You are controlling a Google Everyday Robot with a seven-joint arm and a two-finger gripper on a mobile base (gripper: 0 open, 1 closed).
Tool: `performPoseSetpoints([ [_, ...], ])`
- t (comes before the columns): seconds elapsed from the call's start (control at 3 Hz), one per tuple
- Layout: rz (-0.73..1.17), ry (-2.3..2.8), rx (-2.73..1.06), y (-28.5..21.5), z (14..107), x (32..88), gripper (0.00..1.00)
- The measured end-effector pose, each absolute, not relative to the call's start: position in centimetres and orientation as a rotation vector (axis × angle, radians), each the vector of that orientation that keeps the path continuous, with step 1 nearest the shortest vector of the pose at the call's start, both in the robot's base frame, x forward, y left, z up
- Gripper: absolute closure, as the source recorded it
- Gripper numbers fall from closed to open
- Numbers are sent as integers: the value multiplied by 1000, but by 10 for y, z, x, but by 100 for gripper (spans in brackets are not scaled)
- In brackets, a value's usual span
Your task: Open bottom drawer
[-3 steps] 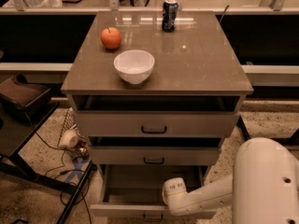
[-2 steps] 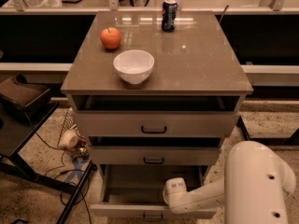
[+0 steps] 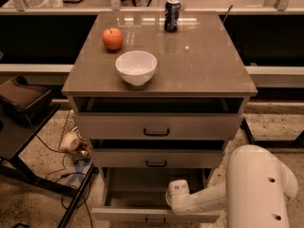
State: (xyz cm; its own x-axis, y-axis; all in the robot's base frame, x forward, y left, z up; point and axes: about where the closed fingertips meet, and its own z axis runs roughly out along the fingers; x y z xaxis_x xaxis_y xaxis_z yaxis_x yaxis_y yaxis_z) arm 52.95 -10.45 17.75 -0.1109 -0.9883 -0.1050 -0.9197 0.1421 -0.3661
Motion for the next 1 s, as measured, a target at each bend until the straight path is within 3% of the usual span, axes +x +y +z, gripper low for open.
performPoseSetpoints([
  [1.0,-234,2210,-1997,-136,152,465,100],
])
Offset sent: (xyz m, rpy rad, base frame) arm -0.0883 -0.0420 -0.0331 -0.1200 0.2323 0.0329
